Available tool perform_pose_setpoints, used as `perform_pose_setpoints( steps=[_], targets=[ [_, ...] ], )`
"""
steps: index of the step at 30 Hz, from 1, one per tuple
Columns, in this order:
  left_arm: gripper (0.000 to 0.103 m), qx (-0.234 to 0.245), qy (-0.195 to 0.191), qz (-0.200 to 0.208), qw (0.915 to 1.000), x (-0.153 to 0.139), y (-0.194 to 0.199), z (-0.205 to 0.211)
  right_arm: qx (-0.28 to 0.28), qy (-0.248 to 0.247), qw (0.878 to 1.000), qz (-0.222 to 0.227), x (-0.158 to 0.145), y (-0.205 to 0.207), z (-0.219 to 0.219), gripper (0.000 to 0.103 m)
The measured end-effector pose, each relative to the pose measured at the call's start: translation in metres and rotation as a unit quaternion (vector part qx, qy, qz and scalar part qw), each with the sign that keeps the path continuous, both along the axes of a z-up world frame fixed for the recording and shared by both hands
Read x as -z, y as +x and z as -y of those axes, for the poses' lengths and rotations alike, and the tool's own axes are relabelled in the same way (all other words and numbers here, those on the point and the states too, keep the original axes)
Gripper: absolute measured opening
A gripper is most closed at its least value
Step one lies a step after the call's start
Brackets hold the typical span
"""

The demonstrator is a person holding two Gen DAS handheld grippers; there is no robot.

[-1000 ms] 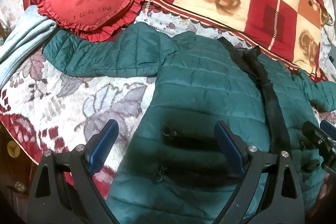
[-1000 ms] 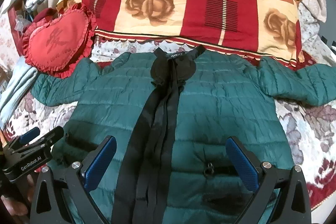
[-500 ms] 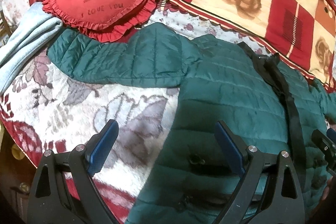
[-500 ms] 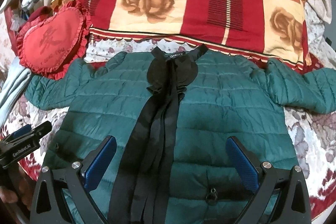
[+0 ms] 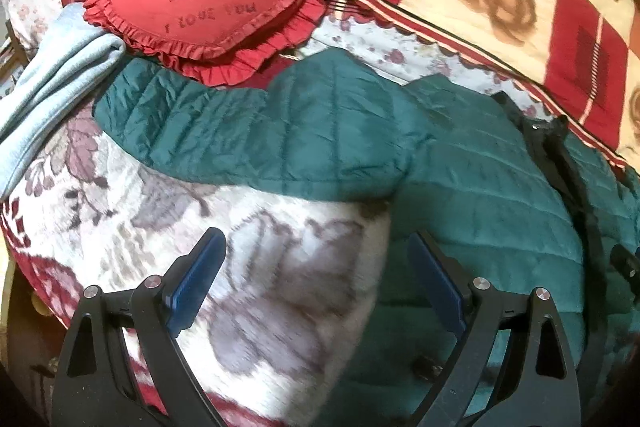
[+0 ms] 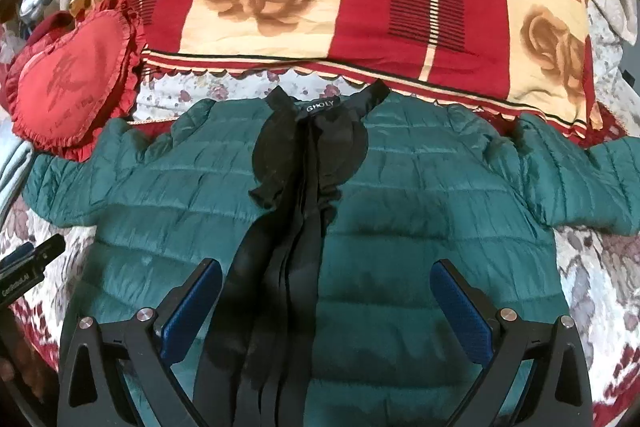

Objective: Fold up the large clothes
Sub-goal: 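Move the left tool along the jacket toward its sleeve, then grasp the sleeve cuff with the left tool and lift it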

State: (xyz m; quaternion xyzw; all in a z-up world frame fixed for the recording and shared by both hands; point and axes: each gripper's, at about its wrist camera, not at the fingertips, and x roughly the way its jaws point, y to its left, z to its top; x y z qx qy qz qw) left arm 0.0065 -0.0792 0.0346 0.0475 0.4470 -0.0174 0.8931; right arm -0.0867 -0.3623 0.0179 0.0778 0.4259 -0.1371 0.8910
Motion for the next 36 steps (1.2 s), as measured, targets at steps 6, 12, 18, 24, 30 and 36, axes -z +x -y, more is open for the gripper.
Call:
perform_pose_setpoints(
  steps=[6, 12, 18, 24, 30, 36],
  targets=[
    [0.093, -0.034, 0.000, -0.005, 0.9994, 0.003, 0.022, -0.030, -0.007, 0.005, 1.000, -0.002, 0.005, 0.010, -0.002, 0.103],
    [0.093, -0.114, -0.007, 0.001, 0.9934, 0.000, 0.050, -0.084, -0.022, 0.006, 1.000, -0.006, 0.010, 0.015, -0.009, 0.103],
    [0.092, -0.214, -0.002, 0.022, 0.9765, 0.001, 0.086, -0.148, -0.030, 0.010, 0.999, -0.006, 0.010, 0.015, -0.013, 0.103],
    [0.092, -0.261, 0.030, 0.018, 0.9646, 0.017, 0.120, -0.184, -0.040, 0.012, 0.999, -0.015, 0.011, 0.013, -0.019, 0.103],
    [0.093, -0.276, 0.022, 0.035, 0.9603, 0.023, 0.139, -0.202, -0.049, 0.012, 0.998, -0.026, 0.012, 0.008, -0.020, 0.103],
    [0.092, -0.267, 0.032, 0.050, 0.9619, 0.031, 0.154, -0.201, -0.054, 0.021, 0.998, -0.034, 0.016, 0.006, -0.020, 0.103]
  ],
)
